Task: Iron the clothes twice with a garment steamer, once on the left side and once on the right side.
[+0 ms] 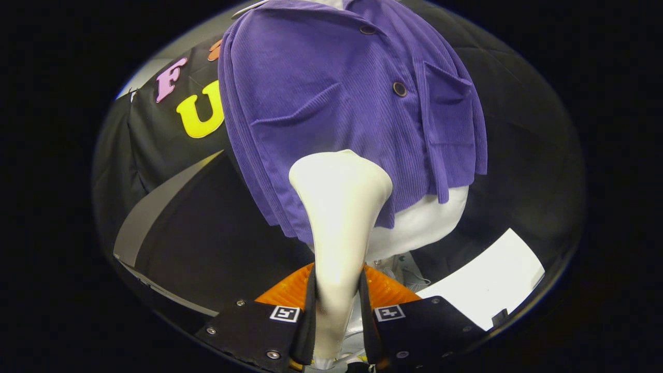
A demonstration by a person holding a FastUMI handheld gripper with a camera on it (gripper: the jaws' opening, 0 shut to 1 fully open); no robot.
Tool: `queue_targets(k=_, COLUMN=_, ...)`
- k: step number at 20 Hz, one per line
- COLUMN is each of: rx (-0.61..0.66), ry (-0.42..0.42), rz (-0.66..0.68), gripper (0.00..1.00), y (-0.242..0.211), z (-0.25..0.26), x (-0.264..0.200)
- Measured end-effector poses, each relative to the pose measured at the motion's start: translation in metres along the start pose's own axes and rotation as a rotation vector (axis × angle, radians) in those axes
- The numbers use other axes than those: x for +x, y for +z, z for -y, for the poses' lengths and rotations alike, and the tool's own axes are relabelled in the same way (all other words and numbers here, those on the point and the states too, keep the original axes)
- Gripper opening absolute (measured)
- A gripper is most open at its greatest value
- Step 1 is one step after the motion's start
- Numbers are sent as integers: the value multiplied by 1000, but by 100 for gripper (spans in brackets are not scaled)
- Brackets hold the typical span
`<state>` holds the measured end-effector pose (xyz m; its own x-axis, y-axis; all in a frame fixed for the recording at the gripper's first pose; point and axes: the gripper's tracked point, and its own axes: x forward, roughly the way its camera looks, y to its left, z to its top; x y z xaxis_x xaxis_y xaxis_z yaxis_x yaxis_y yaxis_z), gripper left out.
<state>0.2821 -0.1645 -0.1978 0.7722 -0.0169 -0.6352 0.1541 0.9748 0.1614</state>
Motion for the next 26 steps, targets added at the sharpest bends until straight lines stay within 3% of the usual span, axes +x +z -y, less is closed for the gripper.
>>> queue_targets(k=6, rx=7, ry=6, rz=-61, gripper=38, y=-37, z=5, x=4)
queue_targets(k=10, rx=8, ry=37, rz=4, gripper=38, y=-30, z=-3, x=-17)
queue_targets(k=26, rx=-27, ry=134, rz=386, gripper=38, y=119, z=-13, x=-179)
